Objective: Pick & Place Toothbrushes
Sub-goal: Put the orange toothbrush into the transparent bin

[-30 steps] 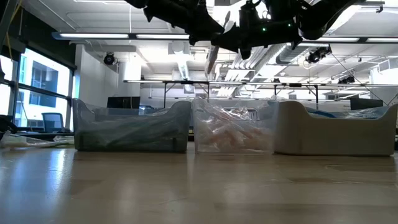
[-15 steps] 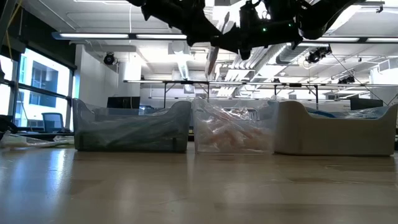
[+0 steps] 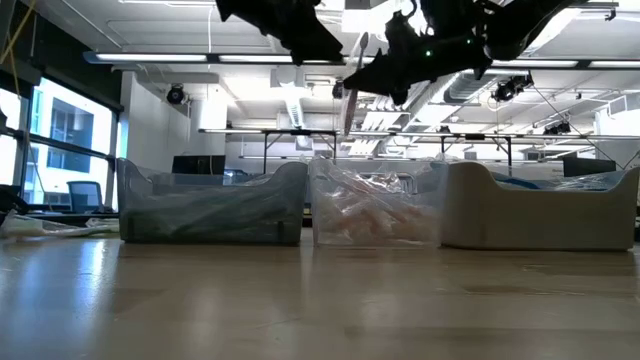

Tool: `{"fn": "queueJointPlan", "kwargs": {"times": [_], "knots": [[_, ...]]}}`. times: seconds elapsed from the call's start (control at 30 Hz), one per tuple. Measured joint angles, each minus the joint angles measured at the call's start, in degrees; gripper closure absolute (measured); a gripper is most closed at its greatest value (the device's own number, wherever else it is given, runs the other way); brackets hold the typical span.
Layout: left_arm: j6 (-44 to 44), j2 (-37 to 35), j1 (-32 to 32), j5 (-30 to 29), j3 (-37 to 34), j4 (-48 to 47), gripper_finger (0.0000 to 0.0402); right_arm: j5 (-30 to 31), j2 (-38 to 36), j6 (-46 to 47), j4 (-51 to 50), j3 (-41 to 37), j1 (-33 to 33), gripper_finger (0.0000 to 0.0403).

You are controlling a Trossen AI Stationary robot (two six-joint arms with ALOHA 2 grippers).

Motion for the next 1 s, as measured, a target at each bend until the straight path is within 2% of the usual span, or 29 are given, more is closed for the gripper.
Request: {"fn": "queueJointPlan", "kwargs": {"times": [0.47,0.6,0.77,1.0], "knots": [[0.0,-0.5,0.0,-0.5,0.0,-2.9,0.0235,-0.7,-13.2,5.0,-24.3,0.0,2.2,0.039],[0.0,-0.5,0.0,-0.6,0.0,-2.9,0.0235,-3.5,-13.2,5.0,-27.3,0.0,5.5,0.039],[0.0,-0.5,0.0,-0.7,-0.1,-2.6,0.0235,-2.9,-11.2,5.2,-29.1,0.0,9.1,0.039],[-0.2,-0.6,0.0,-0.7,-0.1,-2.6,0.0235,-0.9,-5.7,7.4,-28.7,0.0,10.6,0.039]]}}
